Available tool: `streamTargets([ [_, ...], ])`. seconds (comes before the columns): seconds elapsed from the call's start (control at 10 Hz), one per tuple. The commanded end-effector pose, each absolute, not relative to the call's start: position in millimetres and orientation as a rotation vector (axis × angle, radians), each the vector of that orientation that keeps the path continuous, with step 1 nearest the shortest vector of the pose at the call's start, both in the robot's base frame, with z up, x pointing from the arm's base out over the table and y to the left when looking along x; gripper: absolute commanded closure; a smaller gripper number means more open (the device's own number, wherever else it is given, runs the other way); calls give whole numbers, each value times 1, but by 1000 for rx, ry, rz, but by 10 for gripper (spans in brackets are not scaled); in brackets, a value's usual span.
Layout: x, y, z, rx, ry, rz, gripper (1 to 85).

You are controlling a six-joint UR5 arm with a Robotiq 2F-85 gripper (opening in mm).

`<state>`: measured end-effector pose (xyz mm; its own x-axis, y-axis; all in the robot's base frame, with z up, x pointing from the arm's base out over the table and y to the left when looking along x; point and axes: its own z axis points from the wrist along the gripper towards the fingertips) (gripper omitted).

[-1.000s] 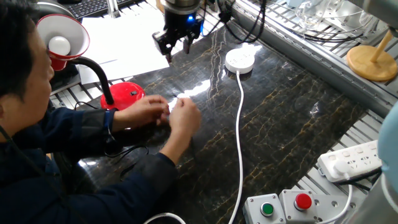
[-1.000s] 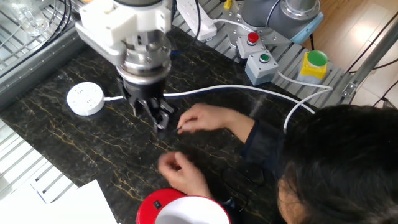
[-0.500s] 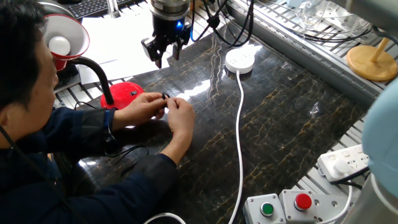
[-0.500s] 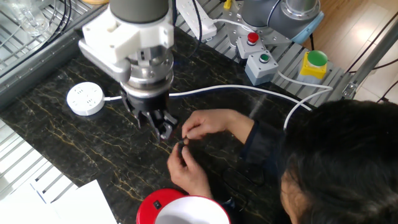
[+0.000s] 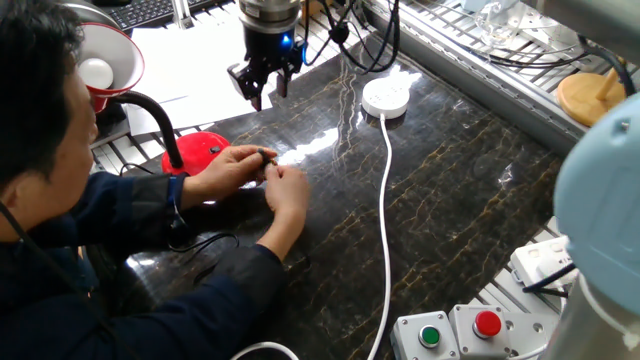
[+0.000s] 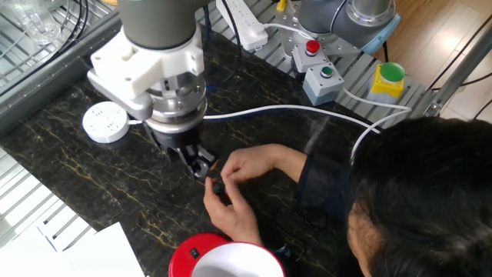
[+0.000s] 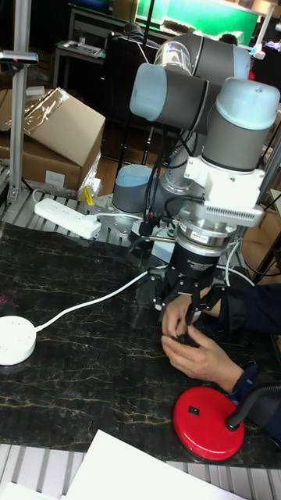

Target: Plug in the power cord of the desk lamp, turn on the socket, and light up the desk lamp

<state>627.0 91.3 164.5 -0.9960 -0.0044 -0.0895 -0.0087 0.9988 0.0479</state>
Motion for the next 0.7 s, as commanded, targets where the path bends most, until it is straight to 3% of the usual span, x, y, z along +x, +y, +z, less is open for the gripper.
streamTargets([
  [0.0,632,105,166,8,3069,84,397],
  [0.6,640,102,159,9,3065,42,433],
])
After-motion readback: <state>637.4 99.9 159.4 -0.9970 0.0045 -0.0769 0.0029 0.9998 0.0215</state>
